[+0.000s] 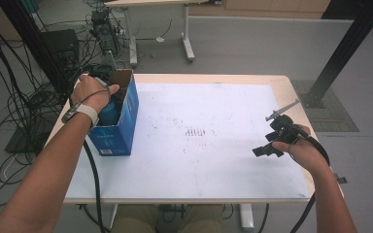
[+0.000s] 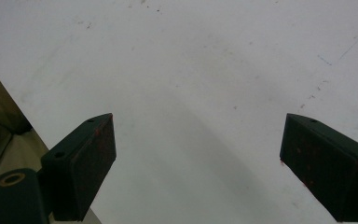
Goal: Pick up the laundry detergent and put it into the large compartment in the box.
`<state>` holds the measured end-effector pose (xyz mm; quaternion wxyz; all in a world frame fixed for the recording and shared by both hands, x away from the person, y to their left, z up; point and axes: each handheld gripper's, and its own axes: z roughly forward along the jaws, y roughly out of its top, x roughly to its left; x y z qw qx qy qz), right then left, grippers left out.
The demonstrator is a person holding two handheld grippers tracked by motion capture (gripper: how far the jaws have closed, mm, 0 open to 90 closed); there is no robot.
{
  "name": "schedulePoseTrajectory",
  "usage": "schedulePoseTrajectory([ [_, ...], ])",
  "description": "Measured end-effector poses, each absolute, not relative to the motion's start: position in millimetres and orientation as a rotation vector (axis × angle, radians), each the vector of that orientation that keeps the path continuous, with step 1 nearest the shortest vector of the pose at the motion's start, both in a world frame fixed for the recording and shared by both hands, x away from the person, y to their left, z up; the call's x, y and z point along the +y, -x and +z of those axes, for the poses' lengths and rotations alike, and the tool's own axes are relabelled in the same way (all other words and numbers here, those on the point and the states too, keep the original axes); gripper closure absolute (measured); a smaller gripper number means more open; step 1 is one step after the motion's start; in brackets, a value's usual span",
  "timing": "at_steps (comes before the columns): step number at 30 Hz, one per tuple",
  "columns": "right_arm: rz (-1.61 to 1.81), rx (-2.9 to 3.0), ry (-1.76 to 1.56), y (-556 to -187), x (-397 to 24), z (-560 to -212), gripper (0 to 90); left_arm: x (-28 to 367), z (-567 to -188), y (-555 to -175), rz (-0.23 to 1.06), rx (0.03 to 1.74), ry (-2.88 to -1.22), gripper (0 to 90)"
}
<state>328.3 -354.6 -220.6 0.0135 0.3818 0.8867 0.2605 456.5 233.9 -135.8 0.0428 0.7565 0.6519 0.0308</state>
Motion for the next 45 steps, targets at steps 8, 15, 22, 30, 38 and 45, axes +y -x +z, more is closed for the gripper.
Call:
schedulePoseTrajectory([
  [8, 0.816, 2.761, -1.185, -327.9, -355.5, -221.8, 10.5, 234.7, -141.5, -457.2, 0.083, 1.999, -2.314, 37.6],
  [15, 0.814, 2.761, -1.192, -327.5, -355.8, -222.4, 10.4, 235.3, -143.9, -457.0, 0.082, 1.998, -2.312, 37.5],
  [22, 0.816, 2.761, -1.192, -327.2, -355.8, -223.0, 10.4, 234.9, -144.2, -457.2, 0.081, 1.996, -2.316, 37.6],
  [30, 0.817, 2.76, -1.194, -326.3, -356.5, -223.8, 10.4, 232.7, -144.4, -457.4, 0.085, 1.999, -2.322, 37.5],
  [38, 0.818, 2.756, -1.197, -324.8, -358.0, -223.8, 10.5, 232.9, -144.5, -457.4, 0.084, 2.002, -2.32, 37.5],
  [45, 0.821, 2.754, -1.195, -324.3, -357.6, -222.9, 10.5, 232.6, -144.6, -456.8, 0.088, 2.0, -2.321, 37.5],
])
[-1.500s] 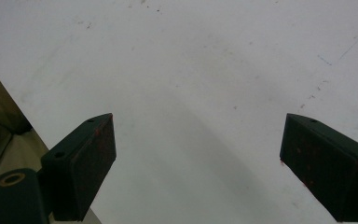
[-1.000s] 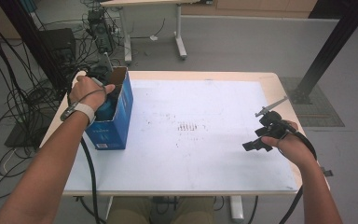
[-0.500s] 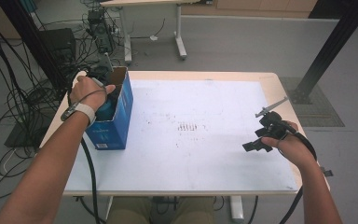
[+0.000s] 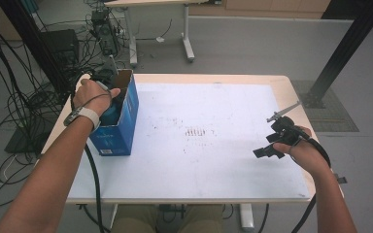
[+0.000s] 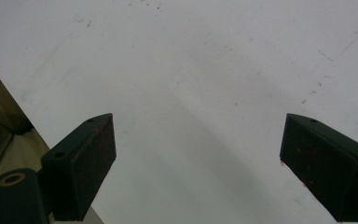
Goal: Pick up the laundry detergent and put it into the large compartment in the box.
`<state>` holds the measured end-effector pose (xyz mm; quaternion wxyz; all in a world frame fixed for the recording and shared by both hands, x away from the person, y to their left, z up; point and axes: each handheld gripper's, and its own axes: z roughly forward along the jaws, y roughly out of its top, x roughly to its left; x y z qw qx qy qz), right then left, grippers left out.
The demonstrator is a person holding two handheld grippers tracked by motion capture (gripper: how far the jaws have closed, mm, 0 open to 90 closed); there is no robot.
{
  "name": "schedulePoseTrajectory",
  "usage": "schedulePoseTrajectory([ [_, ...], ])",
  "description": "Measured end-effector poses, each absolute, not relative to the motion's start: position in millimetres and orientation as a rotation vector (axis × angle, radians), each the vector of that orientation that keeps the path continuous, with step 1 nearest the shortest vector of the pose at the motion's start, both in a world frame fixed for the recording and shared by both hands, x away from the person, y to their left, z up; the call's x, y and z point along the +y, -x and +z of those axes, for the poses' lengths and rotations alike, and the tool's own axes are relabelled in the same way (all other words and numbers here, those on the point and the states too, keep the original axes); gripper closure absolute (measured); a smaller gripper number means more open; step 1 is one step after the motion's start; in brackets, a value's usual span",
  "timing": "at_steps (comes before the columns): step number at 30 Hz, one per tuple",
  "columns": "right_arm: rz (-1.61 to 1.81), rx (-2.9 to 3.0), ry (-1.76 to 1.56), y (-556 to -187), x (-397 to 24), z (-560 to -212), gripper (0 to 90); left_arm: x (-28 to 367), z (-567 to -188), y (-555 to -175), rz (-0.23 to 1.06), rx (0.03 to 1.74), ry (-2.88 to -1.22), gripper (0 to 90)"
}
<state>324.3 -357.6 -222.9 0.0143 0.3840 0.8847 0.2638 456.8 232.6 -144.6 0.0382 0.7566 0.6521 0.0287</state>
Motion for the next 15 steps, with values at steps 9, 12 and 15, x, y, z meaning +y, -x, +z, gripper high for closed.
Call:
schedulePoseTrajectory([
  [9, 0.816, 2.754, -1.193, -323.6, -357.6, -221.7, 10.4, 233.4, -144.6, -456.6, 0.086, 1.998, -2.321, 37.5],
  [12, 0.817, 2.753, -1.19, -323.4, -357.6, -221.0, 10.4, 233.1, -144.6, -456.8, 0.086, 1.998, -2.322, 37.5],
  [15, 0.813, 2.752, -1.196, -323.2, -357.4, -220.6, 10.5, 233.5, -144.7, -456.6, 0.086, 1.998, -2.322, 37.5],
])
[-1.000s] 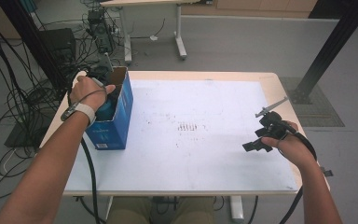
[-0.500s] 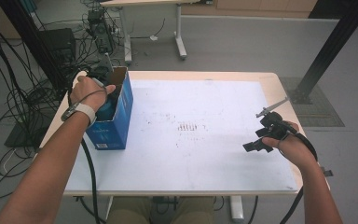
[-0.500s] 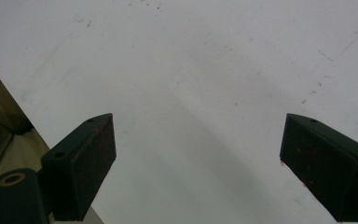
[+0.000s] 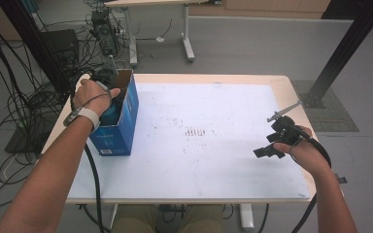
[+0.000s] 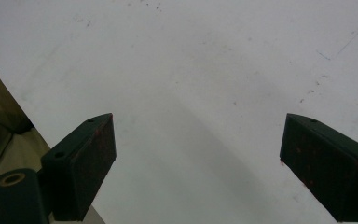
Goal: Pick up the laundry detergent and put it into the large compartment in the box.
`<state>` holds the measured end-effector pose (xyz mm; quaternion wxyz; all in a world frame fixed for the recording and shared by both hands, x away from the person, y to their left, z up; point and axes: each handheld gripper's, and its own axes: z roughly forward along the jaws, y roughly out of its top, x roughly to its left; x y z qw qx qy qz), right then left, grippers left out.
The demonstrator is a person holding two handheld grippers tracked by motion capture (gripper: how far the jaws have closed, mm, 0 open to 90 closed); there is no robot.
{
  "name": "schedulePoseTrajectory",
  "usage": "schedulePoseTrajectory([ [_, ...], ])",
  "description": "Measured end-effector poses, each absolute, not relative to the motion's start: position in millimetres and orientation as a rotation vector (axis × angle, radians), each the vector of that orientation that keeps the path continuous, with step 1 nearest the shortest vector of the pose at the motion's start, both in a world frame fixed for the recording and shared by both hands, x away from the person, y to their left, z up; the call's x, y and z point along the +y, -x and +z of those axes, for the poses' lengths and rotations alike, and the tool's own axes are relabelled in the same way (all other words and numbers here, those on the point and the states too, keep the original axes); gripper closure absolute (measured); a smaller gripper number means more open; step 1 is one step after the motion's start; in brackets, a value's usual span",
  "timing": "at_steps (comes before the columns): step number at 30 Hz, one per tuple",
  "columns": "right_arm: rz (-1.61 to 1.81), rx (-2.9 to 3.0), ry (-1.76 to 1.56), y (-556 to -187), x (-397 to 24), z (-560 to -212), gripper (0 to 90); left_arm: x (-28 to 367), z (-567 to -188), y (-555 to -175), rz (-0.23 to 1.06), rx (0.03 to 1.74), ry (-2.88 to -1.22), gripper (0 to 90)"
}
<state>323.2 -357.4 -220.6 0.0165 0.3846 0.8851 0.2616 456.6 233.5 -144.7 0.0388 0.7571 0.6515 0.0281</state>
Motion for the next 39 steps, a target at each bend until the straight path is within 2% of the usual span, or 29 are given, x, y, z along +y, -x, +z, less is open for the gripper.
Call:
schedulePoseTrajectory([
  [39, 0.811, 2.748, -1.191, -322.5, -355.5, -217.9, 10.4, 231.9, -145.1, -454.3, 0.097, 1.995, -2.326, 37.3],
])
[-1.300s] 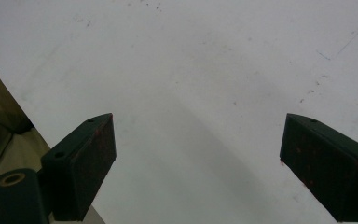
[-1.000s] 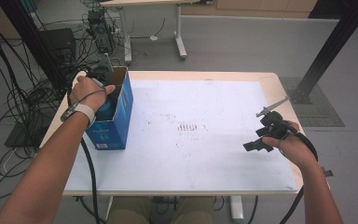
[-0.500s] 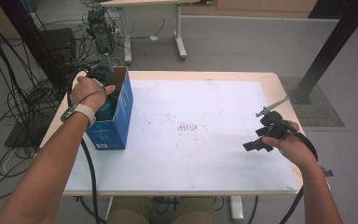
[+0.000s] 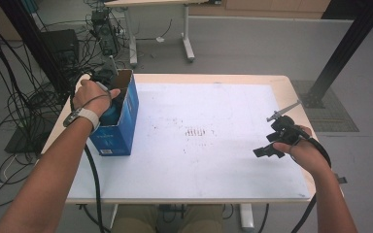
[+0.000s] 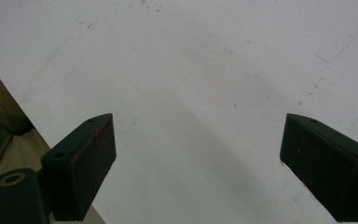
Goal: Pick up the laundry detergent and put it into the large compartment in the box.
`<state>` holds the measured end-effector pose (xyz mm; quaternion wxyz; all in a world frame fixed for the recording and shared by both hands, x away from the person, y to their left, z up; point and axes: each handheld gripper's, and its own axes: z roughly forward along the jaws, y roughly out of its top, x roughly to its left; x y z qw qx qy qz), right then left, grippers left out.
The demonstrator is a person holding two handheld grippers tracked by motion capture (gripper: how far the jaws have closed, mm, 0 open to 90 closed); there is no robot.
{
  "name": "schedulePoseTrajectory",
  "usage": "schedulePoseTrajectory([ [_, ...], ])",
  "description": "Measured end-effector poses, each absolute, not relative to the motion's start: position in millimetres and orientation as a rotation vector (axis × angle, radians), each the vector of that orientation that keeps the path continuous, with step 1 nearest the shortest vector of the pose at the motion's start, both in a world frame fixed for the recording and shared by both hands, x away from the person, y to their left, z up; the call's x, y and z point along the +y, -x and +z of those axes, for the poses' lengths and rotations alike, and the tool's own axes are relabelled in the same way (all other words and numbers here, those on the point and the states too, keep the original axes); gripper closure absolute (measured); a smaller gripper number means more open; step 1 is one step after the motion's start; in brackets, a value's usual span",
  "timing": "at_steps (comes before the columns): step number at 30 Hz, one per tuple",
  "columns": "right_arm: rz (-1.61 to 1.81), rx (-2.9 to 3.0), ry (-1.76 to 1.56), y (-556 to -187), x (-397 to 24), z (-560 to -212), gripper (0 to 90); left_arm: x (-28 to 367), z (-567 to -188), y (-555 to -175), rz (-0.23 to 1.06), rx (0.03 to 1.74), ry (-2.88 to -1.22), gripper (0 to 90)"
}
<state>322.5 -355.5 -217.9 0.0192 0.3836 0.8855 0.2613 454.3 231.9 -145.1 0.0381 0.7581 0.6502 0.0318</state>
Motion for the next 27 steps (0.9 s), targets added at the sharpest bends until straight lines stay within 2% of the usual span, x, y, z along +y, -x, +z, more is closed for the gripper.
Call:
schedulePoseTrajectory([
  [27, 0.811, 2.748, -1.195, -321.5, -355.8, -218.7, 10.4, 231.5, -145.4, -453.2, 0.105, 1.992, -2.326, 37.3],
])
